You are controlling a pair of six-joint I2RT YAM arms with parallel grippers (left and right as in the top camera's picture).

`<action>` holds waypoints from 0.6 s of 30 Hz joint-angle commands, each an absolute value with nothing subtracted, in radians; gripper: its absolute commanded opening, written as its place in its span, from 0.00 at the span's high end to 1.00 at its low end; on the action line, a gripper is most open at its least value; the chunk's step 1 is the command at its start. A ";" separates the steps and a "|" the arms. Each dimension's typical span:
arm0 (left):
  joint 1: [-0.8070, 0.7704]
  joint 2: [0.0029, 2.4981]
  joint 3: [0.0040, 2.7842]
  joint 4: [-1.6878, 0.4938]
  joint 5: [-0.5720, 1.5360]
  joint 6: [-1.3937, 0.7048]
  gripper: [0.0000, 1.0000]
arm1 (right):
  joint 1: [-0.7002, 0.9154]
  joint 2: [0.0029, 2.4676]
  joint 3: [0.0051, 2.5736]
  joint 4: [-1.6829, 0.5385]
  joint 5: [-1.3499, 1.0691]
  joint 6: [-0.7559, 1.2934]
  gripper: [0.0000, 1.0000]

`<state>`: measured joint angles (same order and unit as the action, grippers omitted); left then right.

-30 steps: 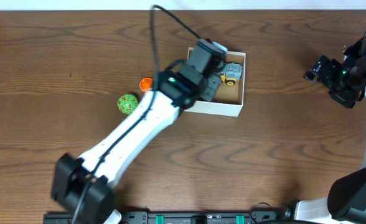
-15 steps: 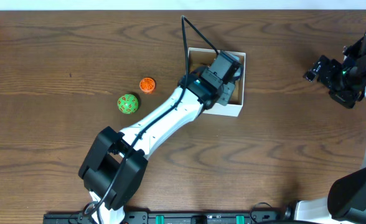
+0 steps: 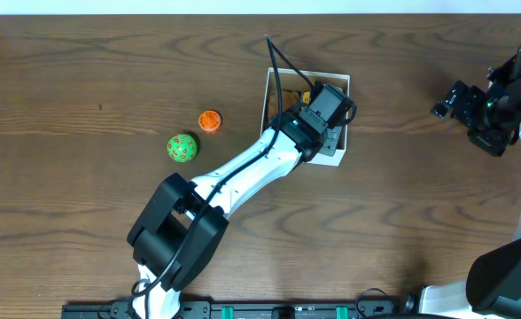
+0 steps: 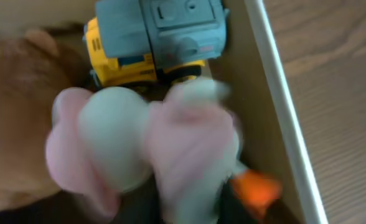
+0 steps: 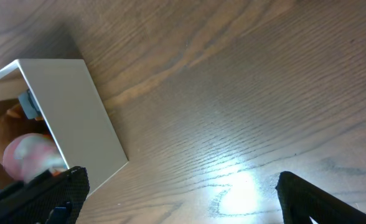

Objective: Pack container
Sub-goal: 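Carry the pink duck into the box and release it, then move the left gripper to the green numbered ball and grasp it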

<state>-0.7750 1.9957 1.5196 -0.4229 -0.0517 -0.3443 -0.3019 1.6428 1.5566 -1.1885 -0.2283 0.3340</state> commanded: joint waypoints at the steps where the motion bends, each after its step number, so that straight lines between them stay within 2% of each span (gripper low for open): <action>1: -0.772 1.986 1.525 -0.420 -0.060 -0.373 0.55 | -0.307 1.629 1.556 -1.194 -0.226 0.351 0.01; 3: -0.772 1.983 1.526 -0.419 -0.052 -0.371 0.42 | -0.307 1.629 1.556 -1.198 -0.226 0.351 0.01; 5: -0.772 1.980 1.536 -0.425 -0.053 -0.364 0.39 | -0.307 1.629 1.557 -1.198 -0.225 0.351 0.01; 13: -0.771 1.938 1.635 -0.510 -0.060 -0.307 0.36 | -0.307 1.629 1.556 -1.197 -0.225 0.351 0.01; 18: -0.762 1.884 1.759 -0.736 -0.181 -0.252 0.35 | -0.307 1.629 1.556 -1.197 -0.225 0.351 0.01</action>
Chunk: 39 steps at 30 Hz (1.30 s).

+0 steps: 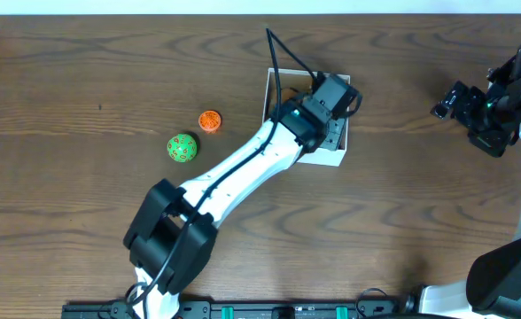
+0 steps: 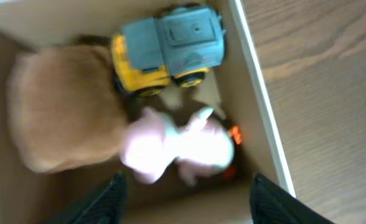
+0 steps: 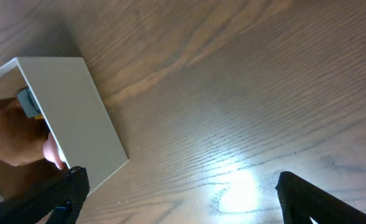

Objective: Pack container
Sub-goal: 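Move the left gripper to the green numbered ball and grasp it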

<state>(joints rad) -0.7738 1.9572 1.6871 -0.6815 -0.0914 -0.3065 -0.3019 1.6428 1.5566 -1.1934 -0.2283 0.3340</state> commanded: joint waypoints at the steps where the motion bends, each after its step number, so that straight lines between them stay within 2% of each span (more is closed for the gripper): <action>1: -0.752 1.865 1.782 -0.809 -0.216 -0.242 0.31 | -0.307 1.629 1.557 -1.198 -0.226 0.351 0.01; 5: -0.673 1.802 1.791 -0.994 -0.280 -0.240 0.30 | -0.307 1.629 1.556 -1.198 -0.226 0.351 0.01; 10: -0.462 1.786 1.788 -1.201 -0.276 -0.228 0.29 | -0.307 1.629 1.557 -1.198 -0.226 0.352 0.01; 15: -0.233 1.810 1.745 -1.224 -0.124 -0.124 0.29 | -0.307 1.629 1.556 -1.197 -0.226 0.352 0.01; 20: -0.087 1.856 1.681 -1.166 0.022 -0.060 0.29 | -0.307 1.629 1.556 -1.198 -0.226 0.351 0.01; 27: -0.071 1.958 1.671 -1.121 0.068 0.017 0.28 | -0.307 1.629 1.556 -1.198 -0.226 0.352 0.01; 39: -0.071 2.126 1.641 -1.139 0.068 0.000 0.28 | -0.307 1.629 1.557 -1.198 -0.225 0.352 0.01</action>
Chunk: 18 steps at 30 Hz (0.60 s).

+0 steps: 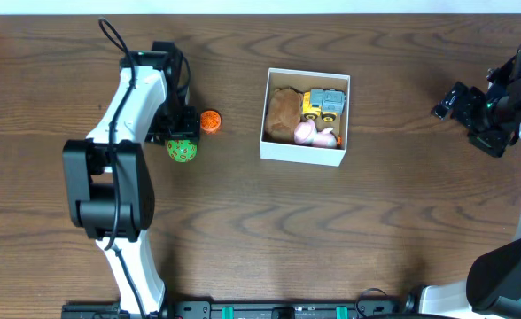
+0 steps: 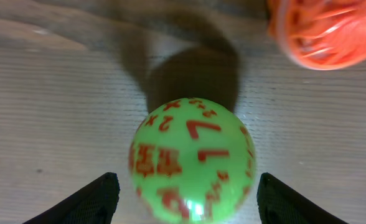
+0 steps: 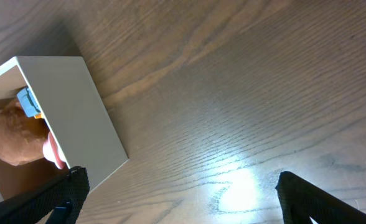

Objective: Pack container
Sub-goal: 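Move the left gripper to the green numbered ball and grasp it, then carry the green ball into the box and release it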

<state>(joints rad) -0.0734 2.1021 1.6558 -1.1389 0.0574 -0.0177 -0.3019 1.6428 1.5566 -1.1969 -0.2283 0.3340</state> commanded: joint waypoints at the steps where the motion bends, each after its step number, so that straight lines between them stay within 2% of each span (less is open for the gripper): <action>1: -0.071 2.140 1.640 -1.139 0.068 0.000 0.28 | -0.307 1.629 1.556 -1.198 -0.225 0.351 0.01; 6: -0.072 2.153 1.640 -1.139 0.068 -0.001 0.32 | -0.307 1.629 1.557 -1.198 -0.225 0.351 0.01; 13: -0.072 2.106 1.653 -1.172 0.068 -0.001 0.60 | -0.307 1.629 1.556 -1.196 -0.225 0.352 0.01; 18: -0.083 2.024 1.708 -1.229 0.068 -0.001 0.61 | -0.307 1.629 1.556 -1.197 -0.225 0.352 0.01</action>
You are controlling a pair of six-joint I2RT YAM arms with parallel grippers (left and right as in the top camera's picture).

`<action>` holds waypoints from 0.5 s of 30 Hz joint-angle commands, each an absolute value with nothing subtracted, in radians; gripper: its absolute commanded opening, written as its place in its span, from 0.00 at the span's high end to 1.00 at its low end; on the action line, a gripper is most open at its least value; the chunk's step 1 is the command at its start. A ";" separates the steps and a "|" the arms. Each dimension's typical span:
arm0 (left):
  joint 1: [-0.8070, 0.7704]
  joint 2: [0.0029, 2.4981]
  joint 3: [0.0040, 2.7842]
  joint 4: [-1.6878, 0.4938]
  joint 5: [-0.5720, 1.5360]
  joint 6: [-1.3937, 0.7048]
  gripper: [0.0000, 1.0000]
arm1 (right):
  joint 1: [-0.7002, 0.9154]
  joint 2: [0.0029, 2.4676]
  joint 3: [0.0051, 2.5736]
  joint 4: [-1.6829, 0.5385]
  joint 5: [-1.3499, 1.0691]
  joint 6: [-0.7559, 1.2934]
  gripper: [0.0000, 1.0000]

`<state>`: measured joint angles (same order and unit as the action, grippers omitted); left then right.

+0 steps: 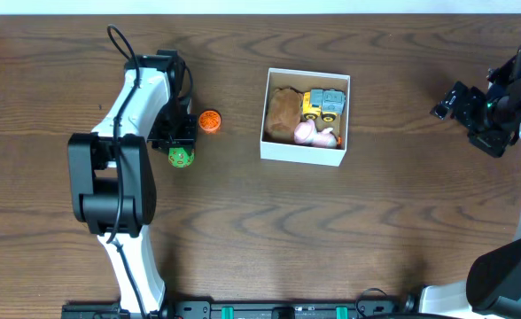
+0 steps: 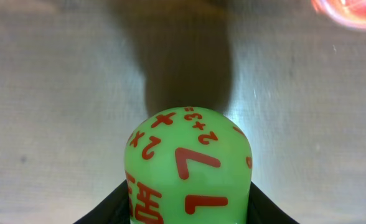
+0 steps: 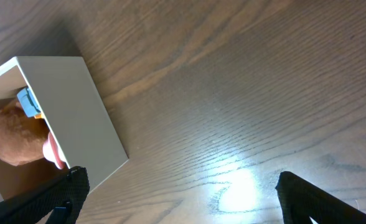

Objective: Pack container
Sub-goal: 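Carry the green ball into the box and release it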

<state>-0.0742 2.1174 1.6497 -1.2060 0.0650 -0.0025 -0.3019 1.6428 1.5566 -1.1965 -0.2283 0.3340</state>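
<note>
A green ball with red numbers (image 1: 181, 158) lies on the table left of the white box (image 1: 265, 115). My left gripper (image 1: 178, 149) stands over it. In the left wrist view the ball (image 2: 188, 168) fills the gap, and both black fingers (image 2: 105, 210) press its sides, so the gripper is shut on it. Up and to the right of the ball sits an orange ball (image 1: 210, 120). The box holds a brown plush (image 1: 283, 106), a yellow and blue truck (image 1: 322, 103) and a pink toy (image 1: 307, 133). My right gripper (image 1: 444, 104) hangs open at the far right.
The right wrist view shows the box's outer wall (image 3: 77, 118) at its left and bare wood under the open right gripper (image 3: 183, 199). The orange ball (image 2: 351, 9) lies close to my left gripper's upper right.
My left gripper has come down lower around the green ball and its fingers now press the ball's sides. The ball sits slightly lower in the overhead view. The right arm has not moved.
My left gripper was in the box with the pink toy between its fingers. Then it stood open above the box, the toy lying inside. Later it was open over the green ball on the left, and now it is shut on that ball.
</note>
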 commanded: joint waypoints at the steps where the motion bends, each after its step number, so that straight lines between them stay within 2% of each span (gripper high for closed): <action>1: -0.090 2.001 1.717 -1.234 0.068 -0.001 0.61 | -0.307 1.629 1.556 -1.197 -0.225 0.352 0.01; 6: -0.164 1.866 1.751 -1.227 0.069 -0.005 0.61 | -0.307 1.629 1.557 -1.197 -0.225 0.351 0.01; 11: -0.321 1.754 1.754 -1.100 0.105 -0.015 0.61 | -0.307 1.629 1.557 -1.196 -0.225 0.352 0.01; 15: -0.463 1.756 1.752 -0.984 0.105 -0.016 0.61 | -0.307 1.629 1.556 -1.198 -0.225 0.351 0.01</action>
<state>-0.3695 1.7393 1.7473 -1.0336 0.0864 -0.0032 -0.3019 1.6428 1.5566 -1.1961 -0.2283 0.3340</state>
